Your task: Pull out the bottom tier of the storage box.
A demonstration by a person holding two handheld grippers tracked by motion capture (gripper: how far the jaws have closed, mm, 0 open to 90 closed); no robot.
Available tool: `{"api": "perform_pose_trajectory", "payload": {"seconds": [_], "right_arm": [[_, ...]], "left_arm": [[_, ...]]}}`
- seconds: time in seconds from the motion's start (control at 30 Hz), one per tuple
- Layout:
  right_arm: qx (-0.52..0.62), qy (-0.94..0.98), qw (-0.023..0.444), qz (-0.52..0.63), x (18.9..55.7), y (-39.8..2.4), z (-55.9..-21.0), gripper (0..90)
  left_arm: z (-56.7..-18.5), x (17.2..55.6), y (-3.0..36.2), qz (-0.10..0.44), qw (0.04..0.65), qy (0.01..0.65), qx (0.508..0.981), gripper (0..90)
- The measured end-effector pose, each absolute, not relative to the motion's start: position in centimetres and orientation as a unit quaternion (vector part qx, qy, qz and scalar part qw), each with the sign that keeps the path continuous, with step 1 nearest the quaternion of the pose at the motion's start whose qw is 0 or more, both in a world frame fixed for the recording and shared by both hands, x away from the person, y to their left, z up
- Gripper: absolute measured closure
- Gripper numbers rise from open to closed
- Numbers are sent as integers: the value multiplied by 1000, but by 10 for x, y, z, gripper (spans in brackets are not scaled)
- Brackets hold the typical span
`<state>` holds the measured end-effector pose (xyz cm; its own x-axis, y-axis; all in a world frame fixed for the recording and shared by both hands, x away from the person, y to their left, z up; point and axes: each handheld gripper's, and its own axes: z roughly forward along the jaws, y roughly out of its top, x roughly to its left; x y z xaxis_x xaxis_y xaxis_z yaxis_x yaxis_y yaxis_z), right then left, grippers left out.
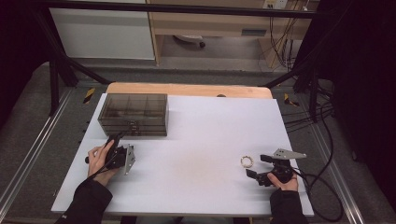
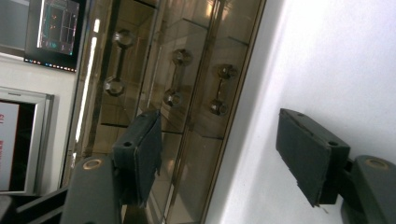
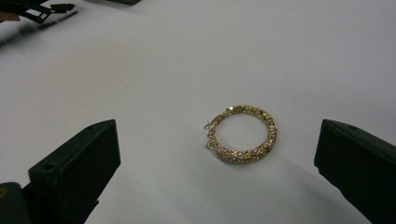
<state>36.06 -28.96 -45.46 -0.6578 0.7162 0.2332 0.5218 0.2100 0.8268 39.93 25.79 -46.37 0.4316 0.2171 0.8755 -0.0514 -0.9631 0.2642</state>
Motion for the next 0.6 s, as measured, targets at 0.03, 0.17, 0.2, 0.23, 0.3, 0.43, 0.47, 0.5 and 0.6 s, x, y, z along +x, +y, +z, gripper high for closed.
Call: {"api": "perform_pose_trajectory", "payload": {"seconds": [0.03,0.17,0.2,0.23,0.3,0.43,0.47,0.5,0.6], "right_arm": [[401,771,100,484,361,-290,-455,7],[401,771,101,484,361,-290,-455,7],[401,771,101,484,361,-290,-455,7],[401,771,101,484,361,-290,-455,7],[401,771,101,484,361,-290,-455,8],[401,771,101,484,361,-290,-455,8],[401,771,101,484,361,-290,-455,8],[401,771,101,484,361,-290,-455,8],[401,771,101,483,361,-290,-455,8]], "left_arm": [[-464,400,258,532,125,49,836,324],[-467,402,256,540,109,42,833,345],[-468,402,255,543,107,40,832,348],[-469,403,255,547,102,38,830,362],[-470,404,254,553,93,36,827,370],[-473,403,252,562,90,29,821,409],[-474,403,251,565,85,25,820,425],[-474,403,251,567,82,23,819,425],[-475,403,250,574,78,17,815,459]]}}
